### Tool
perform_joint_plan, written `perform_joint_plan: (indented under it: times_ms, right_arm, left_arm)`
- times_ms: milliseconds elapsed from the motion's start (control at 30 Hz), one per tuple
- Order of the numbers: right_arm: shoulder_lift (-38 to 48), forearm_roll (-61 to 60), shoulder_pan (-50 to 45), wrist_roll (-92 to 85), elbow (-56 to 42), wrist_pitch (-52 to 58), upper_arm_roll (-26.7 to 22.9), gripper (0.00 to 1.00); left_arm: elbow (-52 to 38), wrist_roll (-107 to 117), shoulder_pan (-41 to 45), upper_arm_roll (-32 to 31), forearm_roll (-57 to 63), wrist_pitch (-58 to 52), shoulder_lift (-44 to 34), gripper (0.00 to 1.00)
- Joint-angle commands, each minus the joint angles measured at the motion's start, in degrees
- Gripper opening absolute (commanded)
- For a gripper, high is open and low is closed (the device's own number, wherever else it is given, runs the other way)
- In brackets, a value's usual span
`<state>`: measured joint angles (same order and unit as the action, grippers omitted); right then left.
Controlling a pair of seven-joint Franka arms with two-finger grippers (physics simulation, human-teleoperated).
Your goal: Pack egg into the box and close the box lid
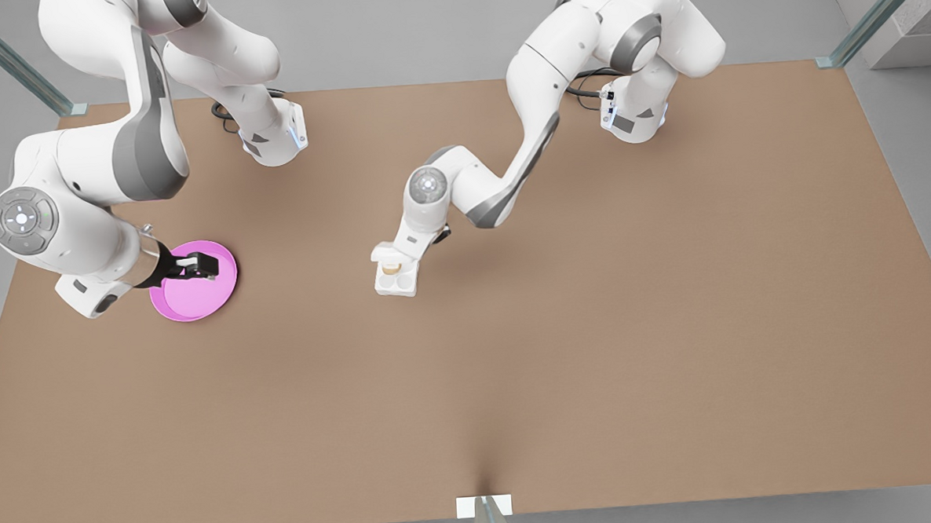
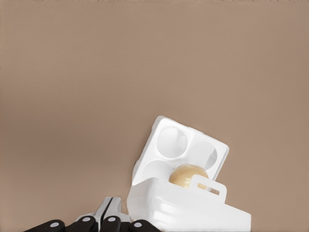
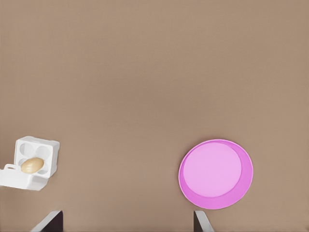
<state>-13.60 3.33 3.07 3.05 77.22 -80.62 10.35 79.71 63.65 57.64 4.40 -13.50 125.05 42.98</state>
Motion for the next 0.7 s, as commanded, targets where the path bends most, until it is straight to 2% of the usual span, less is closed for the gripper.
perform_joint_plan:
  times_ms: [0,100,133,200,233,267,300,333,367,400,467,533,567,667]
  right_arm:
    - [0.1,0.0,0.0,-0.8,-0.1,0.4,0.0,1.0]
    - [0.0,0.0,0.1,-0.8,-0.1,0.4,0.0,1.0]
    - [0.0,0.0,0.1,-0.8,-0.1,0.4,0.0,1.0]
    - [0.0,0.0,0.1,-0.8,-0.1,0.4,0.0,1.0]
    - [0.0,0.0,0.1,-0.8,-0.1,0.4,0.0,1.0]
    - [0.0,0.0,0.1,-0.8,-0.1,0.4,0.0,1.0]
    - [0.0,0.0,0.2,-0.8,0.0,0.4,0.0,1.0]
    - [0.0,0.0,0.3,-0.8,0.0,0.4,0.0,1.0]
    - [0.0,0.1,0.0,-0.8,0.0,0.4,-0.1,1.0]
    - [-0.1,0.1,0.3,-0.8,0.0,0.4,-0.1,1.0]
    - [-0.1,0.6,0.0,-0.8,0.0,0.5,-0.1,1.0]
    - [-0.1,1.0,-0.2,-0.8,0.0,0.5,-0.1,1.0]
    - [-0.1,1.0,-0.1,-0.8,0.0,0.5,0.0,1.0]
    - [-0.1,1.0,0.0,-0.8,0.0,0.5,-0.1,1.0]
  left_arm:
    - [-0.1,1.9,-0.6,0.0,0.1,0.0,0.0,0.21]
    - [-0.2,1.5,-0.7,0.0,0.1,-0.8,0.2,0.21]
    - [-3.2,-0.1,-2.1,0.0,0.2,-6.8,-0.3,0.21]
    - [-5.2,-6.8,-7.6,0.0,-0.2,-26.7,-6.5,0.21]
    - [-11.1,-16.2,-16.4,0.2,-3.6,-43.5,-7.9,0.21]
    - [-14.0,-29.5,-28.9,0.3,-3.6,-53.9,-7.9,0.21]
    - [-14.7,-46.5,-45.1,0.2,0.4,-54.0,-7.4,1.0]
    - [-14.8,-58.7,-48.1,0.8,6.8,-50.5,-7.3,1.0]
    - [-18.3,-68.1,-48.4,4.9,8.6,-50.8,-8.7,1.0]
    - [-19.0,-70.9,-48.4,6.2,11.2,-53.9,-15.0,1.0]
    - [-11.1,-70.9,-47.6,5.2,13.7,-53.7,-27.9,1.0]
    - [-6.8,-80.0,-47.9,3.9,13.8,-53.6,-35.2,1.0]
    - [-2.5,-82.4,-47.9,3.8,13.8,-51.0,-36.8,1.0]
    - [-1.1,-83.8,-47.8,3.8,13.7,-49.5,-36.7,1.0]
